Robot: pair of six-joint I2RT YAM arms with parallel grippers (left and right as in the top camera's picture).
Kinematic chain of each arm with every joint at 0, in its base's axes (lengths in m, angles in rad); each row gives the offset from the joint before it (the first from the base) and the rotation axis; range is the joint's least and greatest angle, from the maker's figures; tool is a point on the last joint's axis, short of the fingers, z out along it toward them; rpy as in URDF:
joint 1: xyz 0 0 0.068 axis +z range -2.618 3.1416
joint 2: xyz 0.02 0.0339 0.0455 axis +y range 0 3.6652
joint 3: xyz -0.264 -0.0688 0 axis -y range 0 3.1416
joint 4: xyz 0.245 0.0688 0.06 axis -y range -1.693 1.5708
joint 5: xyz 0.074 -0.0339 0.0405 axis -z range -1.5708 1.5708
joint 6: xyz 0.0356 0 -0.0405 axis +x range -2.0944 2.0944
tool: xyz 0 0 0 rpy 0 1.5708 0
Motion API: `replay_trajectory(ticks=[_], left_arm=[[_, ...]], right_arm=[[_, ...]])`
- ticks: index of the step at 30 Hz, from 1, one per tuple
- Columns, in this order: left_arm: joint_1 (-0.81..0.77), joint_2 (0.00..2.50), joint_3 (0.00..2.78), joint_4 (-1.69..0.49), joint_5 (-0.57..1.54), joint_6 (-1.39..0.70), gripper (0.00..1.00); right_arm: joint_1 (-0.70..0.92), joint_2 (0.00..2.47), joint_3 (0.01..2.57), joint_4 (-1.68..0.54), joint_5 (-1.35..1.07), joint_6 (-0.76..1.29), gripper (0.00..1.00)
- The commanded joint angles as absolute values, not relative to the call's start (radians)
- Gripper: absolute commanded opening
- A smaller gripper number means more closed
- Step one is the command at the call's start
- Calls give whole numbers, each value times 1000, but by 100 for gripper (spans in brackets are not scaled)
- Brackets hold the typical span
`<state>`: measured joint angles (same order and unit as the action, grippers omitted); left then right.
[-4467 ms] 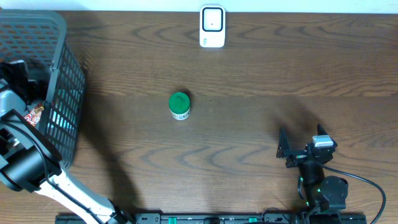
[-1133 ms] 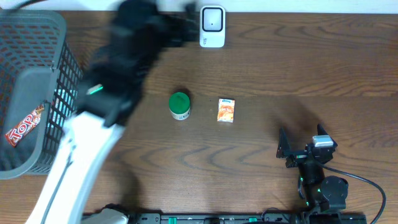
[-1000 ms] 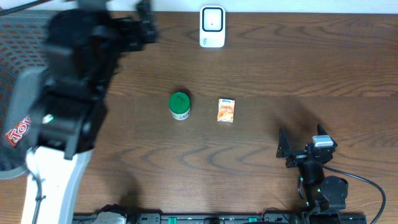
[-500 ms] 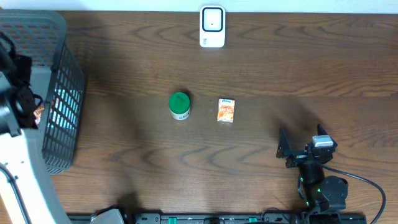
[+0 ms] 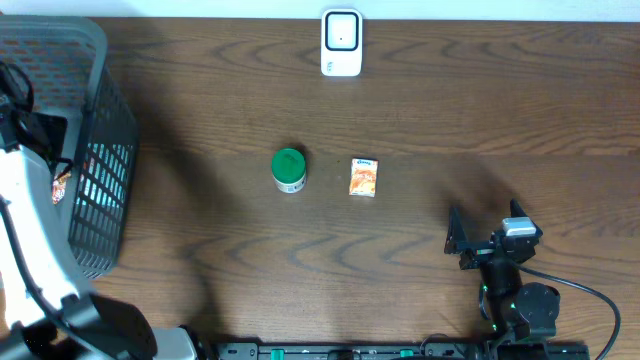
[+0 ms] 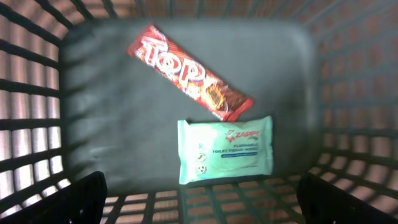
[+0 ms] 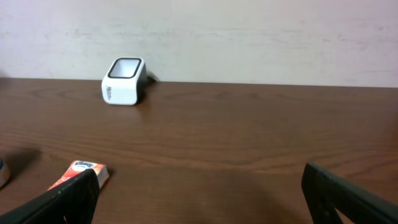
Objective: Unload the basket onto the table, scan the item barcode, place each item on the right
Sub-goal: 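Move the left gripper back into the basket over the wet-wipe pack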
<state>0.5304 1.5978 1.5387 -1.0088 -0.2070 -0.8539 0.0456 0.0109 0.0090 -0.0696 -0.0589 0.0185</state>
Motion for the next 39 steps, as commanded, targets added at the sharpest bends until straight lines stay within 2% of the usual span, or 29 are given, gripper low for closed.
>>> replay_trajectory(ticks=[1, 8, 18, 30, 39], left_arm=[[590, 1636, 1507, -962, -33, -747, 98], [681, 1655, 1459, -899, 112, -629, 98], [699, 1658, 1254, -721, 241, -538, 98], [700, 1667, 1102, -553, 250, -538, 98], [700, 1799, 1084, -480, 257, -538, 98]], right_arm=[[47, 6, 6, -71, -57, 32, 99], [47, 6, 6, -71, -57, 32, 99], [47, 6, 6, -71, -57, 32, 99], [47, 6, 6, -71, -57, 32, 99], [47, 6, 6, -71, -57, 32, 99]])
